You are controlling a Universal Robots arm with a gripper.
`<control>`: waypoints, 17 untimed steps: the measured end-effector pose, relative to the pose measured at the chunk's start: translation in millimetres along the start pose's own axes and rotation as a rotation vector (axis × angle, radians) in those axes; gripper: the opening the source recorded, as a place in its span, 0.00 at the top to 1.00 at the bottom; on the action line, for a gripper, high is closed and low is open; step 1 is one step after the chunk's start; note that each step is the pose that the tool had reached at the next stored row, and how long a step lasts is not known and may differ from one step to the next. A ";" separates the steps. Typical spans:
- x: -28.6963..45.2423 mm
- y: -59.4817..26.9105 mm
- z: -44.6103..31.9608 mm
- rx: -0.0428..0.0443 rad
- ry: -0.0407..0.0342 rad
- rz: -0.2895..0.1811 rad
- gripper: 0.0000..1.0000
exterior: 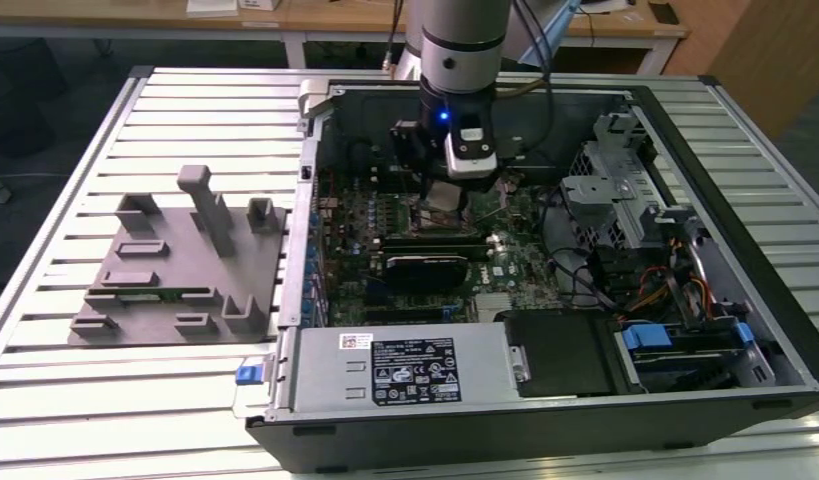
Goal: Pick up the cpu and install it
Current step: 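Place the cpu into insertion slot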
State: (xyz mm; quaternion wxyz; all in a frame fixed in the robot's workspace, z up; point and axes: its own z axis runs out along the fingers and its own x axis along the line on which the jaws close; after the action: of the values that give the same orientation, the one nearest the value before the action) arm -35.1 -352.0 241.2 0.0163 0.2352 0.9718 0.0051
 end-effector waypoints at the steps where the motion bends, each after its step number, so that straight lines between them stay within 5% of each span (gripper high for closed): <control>1: 0.0 0.0 0.0 0.0005 -0.0003 0.017 0.46; 17: 0.0 0.0 0.0 0.0088 -0.0053 0.302 0.46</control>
State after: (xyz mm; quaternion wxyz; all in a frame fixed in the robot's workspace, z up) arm -35.1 -352.0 241.2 0.0169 0.3786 0.9254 0.0026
